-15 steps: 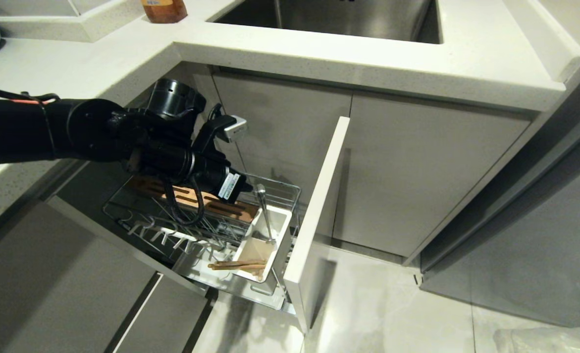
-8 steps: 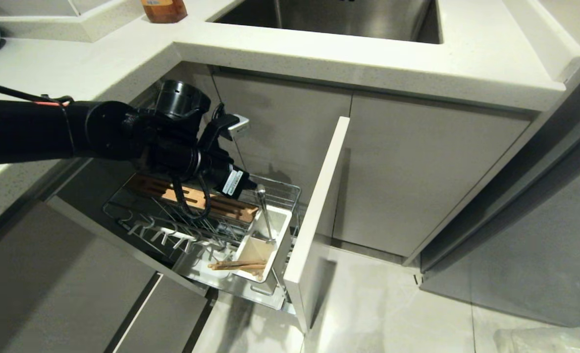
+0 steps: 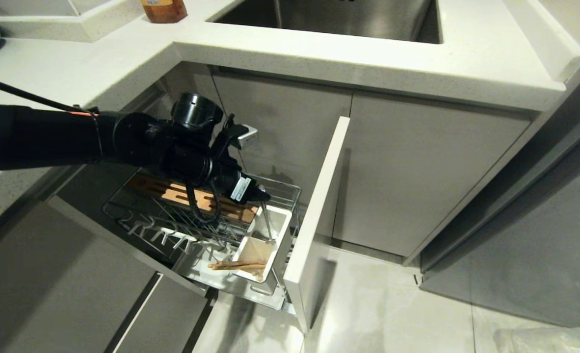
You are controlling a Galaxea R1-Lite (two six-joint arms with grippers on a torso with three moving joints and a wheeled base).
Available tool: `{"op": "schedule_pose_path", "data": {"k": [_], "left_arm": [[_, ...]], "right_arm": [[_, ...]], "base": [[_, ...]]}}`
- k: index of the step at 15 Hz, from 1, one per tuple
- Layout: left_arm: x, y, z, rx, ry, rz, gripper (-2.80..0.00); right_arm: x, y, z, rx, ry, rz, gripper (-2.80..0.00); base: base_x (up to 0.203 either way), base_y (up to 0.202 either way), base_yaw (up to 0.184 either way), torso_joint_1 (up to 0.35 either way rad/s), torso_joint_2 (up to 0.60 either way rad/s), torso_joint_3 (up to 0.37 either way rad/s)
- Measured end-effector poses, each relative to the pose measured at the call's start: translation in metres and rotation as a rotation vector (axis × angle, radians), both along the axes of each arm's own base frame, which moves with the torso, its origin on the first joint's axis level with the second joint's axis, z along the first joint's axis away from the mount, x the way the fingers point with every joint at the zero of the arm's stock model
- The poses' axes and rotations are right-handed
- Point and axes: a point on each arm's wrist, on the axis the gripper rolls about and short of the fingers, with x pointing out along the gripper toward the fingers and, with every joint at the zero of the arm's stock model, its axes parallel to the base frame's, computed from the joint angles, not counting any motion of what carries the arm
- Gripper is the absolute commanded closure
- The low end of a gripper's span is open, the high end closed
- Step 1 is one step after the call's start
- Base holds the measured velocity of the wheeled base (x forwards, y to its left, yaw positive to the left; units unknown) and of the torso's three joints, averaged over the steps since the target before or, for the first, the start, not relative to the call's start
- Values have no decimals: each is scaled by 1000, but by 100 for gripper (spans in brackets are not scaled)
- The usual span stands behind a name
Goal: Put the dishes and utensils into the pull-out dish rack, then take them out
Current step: Take the fork out of the cupboard
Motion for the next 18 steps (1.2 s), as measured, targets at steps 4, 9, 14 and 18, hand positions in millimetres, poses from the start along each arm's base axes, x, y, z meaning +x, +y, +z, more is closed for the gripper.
{"op": "schedule_pose_path", "data": {"k": [4,9,14,18], "left_arm": [[7,-6,-10,4,21,-11,-280],[18,-12,-21,-4,4,-18,-280],[24,-15,-30,2,21,-18,-280],[25,-15,-31,0,23,-17,-280]], "right_arm": [[0,0,0,0,0,0,0],[0,0,0,0,0,0,0],[0,0,0,0,0,0,0],[0,0,0,0,0,0,0]], "base": [[0,0,0,0,0,0],[0,0,0,0,0,0],[0,0,0,0,0,0],[0,0,0,0,0,0]]}}
